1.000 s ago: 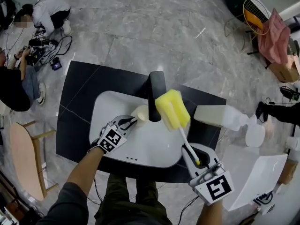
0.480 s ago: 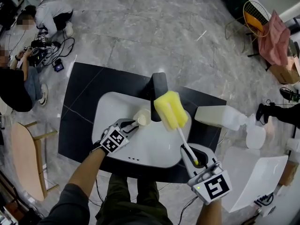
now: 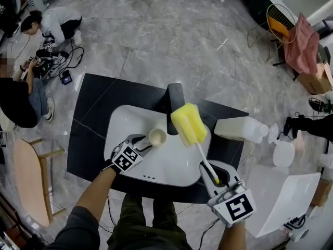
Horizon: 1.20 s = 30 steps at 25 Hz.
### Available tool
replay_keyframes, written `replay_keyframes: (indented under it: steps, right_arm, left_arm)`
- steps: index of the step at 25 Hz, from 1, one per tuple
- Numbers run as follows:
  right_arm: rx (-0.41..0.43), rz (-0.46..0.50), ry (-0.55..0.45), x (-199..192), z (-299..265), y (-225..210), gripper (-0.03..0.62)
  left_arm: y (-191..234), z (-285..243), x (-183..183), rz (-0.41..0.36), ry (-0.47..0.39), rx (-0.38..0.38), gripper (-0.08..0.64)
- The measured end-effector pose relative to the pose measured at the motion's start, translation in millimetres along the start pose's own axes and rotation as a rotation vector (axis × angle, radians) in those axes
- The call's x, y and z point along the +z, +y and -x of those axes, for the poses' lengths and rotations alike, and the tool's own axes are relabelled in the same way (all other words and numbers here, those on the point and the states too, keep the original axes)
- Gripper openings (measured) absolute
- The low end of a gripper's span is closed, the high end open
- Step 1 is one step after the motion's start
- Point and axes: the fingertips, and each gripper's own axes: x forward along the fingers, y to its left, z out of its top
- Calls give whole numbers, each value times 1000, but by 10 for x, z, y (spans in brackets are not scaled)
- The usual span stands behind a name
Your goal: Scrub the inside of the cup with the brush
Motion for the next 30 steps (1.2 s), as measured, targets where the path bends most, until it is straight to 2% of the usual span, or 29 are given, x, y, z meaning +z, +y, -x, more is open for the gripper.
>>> replay_keyframes:
  steps: [9, 15, 22, 30]
  right_arm:
    - [-15, 2, -21, 67, 52, 51, 15]
    - [-44, -10, -51, 132, 94, 39, 15]
    - [-81, -14, -84, 266, 210, 42, 15]
    - [-155, -29, -143, 509, 466, 36, 16]
  left_arm:
    - [37, 170, 91, -25, -21, 22, 210]
    - [33, 364, 238, -34, -73, 49, 203]
    - [103, 858, 618, -38, -180, 127, 143]
    - [50, 1819, 1375, -4, -385, 213, 115]
